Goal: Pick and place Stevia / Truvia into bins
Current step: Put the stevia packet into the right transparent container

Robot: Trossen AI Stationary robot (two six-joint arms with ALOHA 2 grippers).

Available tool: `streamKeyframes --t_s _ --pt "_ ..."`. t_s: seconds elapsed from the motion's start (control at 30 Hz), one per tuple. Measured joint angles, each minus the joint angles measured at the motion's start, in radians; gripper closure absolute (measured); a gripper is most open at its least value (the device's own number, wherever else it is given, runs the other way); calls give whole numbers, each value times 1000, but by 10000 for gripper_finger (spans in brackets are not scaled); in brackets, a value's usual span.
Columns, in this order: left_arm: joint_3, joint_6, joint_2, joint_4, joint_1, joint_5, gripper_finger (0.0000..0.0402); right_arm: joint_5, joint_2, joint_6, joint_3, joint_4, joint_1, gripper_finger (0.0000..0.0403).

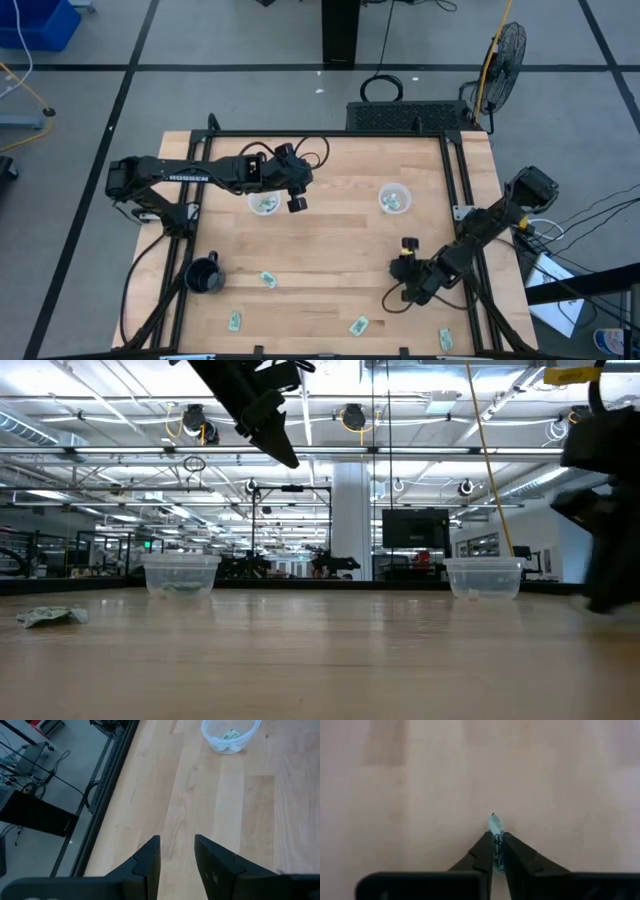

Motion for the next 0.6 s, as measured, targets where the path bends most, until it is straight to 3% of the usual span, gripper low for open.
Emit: streamKeyframes --t_s 0.17,0.33,0.5,0.6 --pt "0 4 0 0 0 0 275 203 -35 -159 0 71 -53 398" --pt "0 10 0 0 0 0 275 378 -122 -289 1 36 -154 391" --pt "0 9 0 0 0 0 275 380 -234 -254 1 -152 -312 383" --pt "0 8 0 0 0 0 275 312 -288 -181 1 -256 -410 382"
